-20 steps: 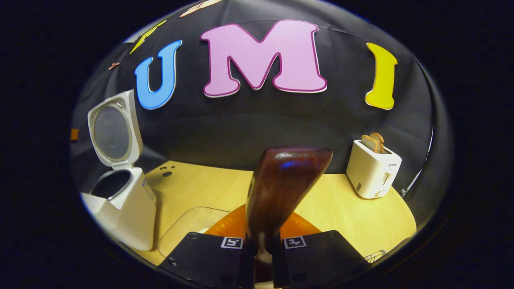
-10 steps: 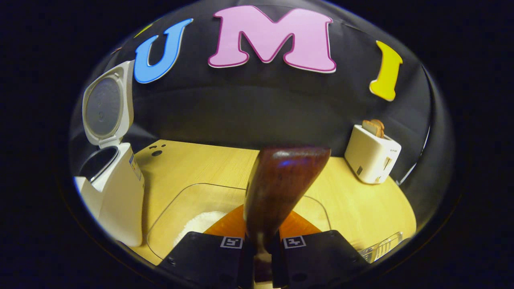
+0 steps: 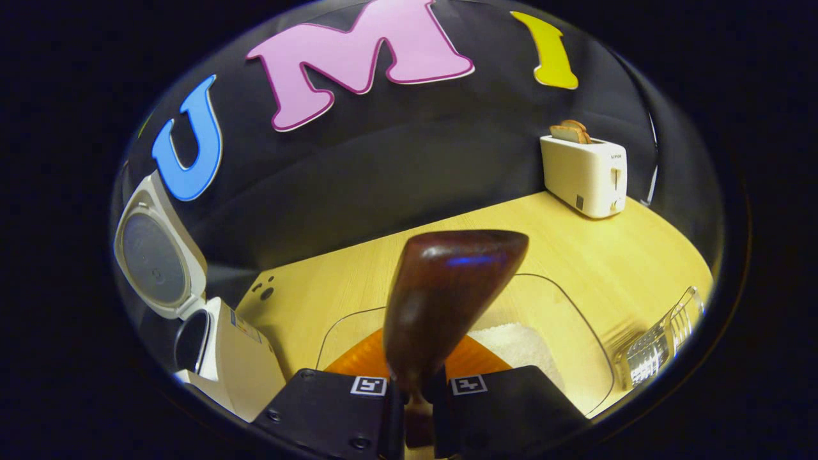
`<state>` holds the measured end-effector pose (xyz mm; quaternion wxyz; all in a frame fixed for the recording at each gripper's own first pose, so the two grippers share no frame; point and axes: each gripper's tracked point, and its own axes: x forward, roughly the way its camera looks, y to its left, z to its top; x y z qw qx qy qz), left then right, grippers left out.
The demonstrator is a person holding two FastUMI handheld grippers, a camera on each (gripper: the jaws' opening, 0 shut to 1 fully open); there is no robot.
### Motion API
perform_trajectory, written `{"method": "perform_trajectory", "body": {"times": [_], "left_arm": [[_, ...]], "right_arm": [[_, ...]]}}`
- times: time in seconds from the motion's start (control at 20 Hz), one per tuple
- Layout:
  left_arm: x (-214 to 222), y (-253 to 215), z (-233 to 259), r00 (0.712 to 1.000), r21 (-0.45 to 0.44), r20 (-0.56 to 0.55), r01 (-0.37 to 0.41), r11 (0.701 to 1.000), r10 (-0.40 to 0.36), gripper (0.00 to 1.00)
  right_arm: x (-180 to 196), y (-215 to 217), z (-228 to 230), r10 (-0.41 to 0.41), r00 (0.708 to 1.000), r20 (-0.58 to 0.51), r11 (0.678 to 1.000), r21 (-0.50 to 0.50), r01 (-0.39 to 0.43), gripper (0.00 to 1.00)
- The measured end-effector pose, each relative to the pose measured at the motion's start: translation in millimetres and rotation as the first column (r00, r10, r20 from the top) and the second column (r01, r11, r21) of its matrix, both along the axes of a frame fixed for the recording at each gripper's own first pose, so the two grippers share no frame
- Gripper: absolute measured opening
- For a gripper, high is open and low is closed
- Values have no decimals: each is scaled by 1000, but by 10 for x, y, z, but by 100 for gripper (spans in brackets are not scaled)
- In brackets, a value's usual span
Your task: Close the left gripper, press the button to open the rice cooker; take a wooden spoon from the chopstick holder with the right hand, scoop a spoonful of rice and pour it into the rice cooker, then put the wooden spoon back into the chopstick holder.
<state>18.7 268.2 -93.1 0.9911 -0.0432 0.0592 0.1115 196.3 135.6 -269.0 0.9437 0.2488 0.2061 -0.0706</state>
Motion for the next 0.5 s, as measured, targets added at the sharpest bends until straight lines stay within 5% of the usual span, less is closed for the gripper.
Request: {"method": "perform_trajectory", "body": {"times": [0.5], "left_arm": [[3, 24, 57, 1000, 17, 15, 8, 1000, -8, 95]], "right_arm": [[-21, -169, 16, -168, 986, 3, 932, 326, 158, 21]]}}
